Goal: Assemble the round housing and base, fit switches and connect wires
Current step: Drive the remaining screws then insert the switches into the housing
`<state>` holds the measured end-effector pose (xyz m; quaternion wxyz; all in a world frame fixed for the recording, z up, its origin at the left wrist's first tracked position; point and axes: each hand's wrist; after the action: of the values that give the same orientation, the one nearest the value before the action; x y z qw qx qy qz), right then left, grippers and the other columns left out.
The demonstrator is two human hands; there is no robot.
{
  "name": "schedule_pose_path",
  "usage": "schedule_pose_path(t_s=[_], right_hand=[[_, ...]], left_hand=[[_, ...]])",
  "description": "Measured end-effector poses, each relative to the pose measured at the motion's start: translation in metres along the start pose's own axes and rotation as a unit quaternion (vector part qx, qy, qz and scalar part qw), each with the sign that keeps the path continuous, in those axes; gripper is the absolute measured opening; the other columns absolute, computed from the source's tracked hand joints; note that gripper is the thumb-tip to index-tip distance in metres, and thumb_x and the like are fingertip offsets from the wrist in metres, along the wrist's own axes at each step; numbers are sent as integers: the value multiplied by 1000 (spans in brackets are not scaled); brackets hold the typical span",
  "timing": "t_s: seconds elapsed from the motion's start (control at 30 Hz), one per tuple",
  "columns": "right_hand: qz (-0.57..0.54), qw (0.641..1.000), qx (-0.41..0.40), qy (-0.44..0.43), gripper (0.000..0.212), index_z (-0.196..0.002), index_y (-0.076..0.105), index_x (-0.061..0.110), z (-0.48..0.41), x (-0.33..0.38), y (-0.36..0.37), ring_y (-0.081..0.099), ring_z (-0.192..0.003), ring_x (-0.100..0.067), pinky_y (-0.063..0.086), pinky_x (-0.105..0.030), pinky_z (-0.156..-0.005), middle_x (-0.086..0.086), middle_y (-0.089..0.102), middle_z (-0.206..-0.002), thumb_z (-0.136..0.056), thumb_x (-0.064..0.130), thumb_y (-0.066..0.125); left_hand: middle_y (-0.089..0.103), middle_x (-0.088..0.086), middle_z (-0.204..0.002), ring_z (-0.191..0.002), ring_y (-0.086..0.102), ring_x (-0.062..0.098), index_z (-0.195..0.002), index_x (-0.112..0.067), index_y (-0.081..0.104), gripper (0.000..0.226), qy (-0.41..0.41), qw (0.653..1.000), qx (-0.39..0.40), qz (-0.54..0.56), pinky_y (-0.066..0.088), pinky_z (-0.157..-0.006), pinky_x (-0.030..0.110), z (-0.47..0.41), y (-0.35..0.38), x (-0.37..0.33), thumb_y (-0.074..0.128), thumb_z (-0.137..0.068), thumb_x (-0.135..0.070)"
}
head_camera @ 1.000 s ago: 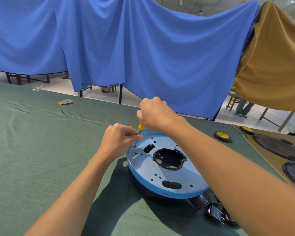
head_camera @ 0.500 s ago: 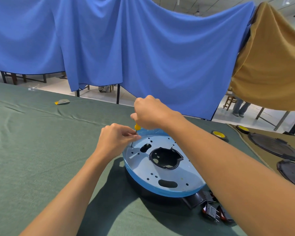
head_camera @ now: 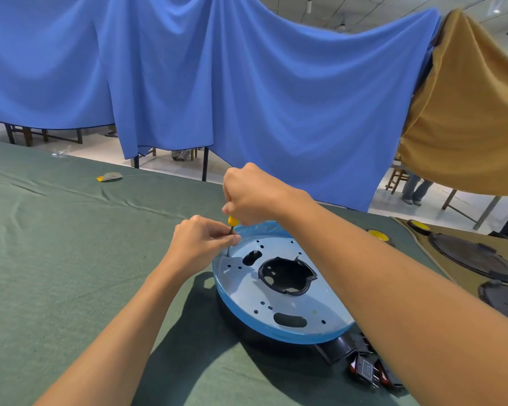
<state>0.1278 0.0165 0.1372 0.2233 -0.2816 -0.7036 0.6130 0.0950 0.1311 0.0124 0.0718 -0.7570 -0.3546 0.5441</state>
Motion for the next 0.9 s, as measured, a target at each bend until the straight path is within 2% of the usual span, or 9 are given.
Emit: schedule_pose_path(t_s=[0.13, 0.23, 0.33, 0.4, 0.5, 0.57, 0.73, 0.8, 0.9], right_hand=[[-27, 999, 1, 40, 22, -67, 37, 13, 2, 8, -1, 52, -40, -15, 26, -12, -26, -8, 46, -66, -83, 0, 44], [-41, 997, 13, 65, 25, -65, 42, 10, 0, 8, -1, 48, -23, -11, 32, -11, -30, -9, 50, -61, -87, 0, 44], [-31, 996, 46, 72, 27, -71, 47, 9, 1, 2, -5, 57, -32, -14, 46, -21, -46, -8, 56, -61, -96, 16, 49], [0, 998, 55, 41, 26, -81, 56, 8, 2, -2, -10, 65, -53, -18, 51, -30, -58, -6, 58, -69, -94, 30, 58], [40, 997, 65, -27, 10, -96, 65, 10, 3, 0, -15, 70, -77, -25, 57, -41, -70, -6, 61, -80, -87, 14, 64], [52, 996, 62, -45, 8, -87, 63, 11, 0, 0, -14, 70, -73, -27, 57, -40, -69, -4, 57, -73, -85, 4, 63], [49, 995, 78, -31, 25, -64, 49, 14, -10, -4, -10, 71, -63, -21, 59, -36, -63, -2, 62, -53, -88, 9, 56], [39, 995, 95, -4, 27, -62, 51, 13, -13, -7, -9, 72, -64, -20, 55, -31, -56, 1, 61, -41, -89, 10, 51], [4, 993, 114, 38, 32, -60, 51, 12, -14, -8, -8, 66, -49, -15, 50, -24, -54, 1, 61, -41, -92, 11, 44]], left_hand=[[66, 21, -70, -61, 39, 15, -73, -7, 76, 25, 3, 1000, 3, -4, 39, -60, 36, -2, 2, 2, 79, -81, -30], [67, 14, -64, -57, 37, 16, -75, -16, 80, 14, 6, 1000, -1, 6, 35, -58, 32, 0, 3, 1, 80, -81, -28], [73, 10, -71, -63, 50, 20, -80, -19, 82, 8, 5, 1000, 5, 2, 46, -69, 38, 1, 3, -1, 79, -82, -26], [73, 7, -69, -62, 49, 19, -80, -20, 82, 7, 8, 1000, 4, -3, 43, -69, 37, 0, 3, 0, 79, -82, -26], [73, 1, -66, -57, 46, 14, -78, -23, 81, 5, 2, 1000, 4, 11, 38, -64, 32, -2, 2, 2, 79, -82, -26], [73, 0, -67, -58, 48, 13, -78, -24, 81, 5, -3, 1000, 12, 15, 40, -65, 32, -2, 1, 2, 79, -82, -26], [75, 7, -75, -73, 61, 32, -82, -21, 82, 5, 11, 1000, 28, 3, 52, -79, 44, -1, 0, 1, 80, -81, -26], [76, 1, -74, -74, 67, 26, -82, -22, 82, 3, 14, 1000, 23, 7, 53, -78, 41, -1, 0, 1, 80, -81, -24], [76, -4, -75, -75, 69, 18, -83, -21, 82, 4, 14, 1000, 20, 3, 53, -76, 40, -1, 0, -1, 81, -80, -23]])
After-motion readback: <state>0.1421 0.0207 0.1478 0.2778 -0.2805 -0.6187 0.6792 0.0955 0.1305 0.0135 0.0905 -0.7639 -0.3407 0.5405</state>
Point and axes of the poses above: each hand's wrist, its own z-axis away from the middle knuckle, its own y-axis out of the palm, x = y × z
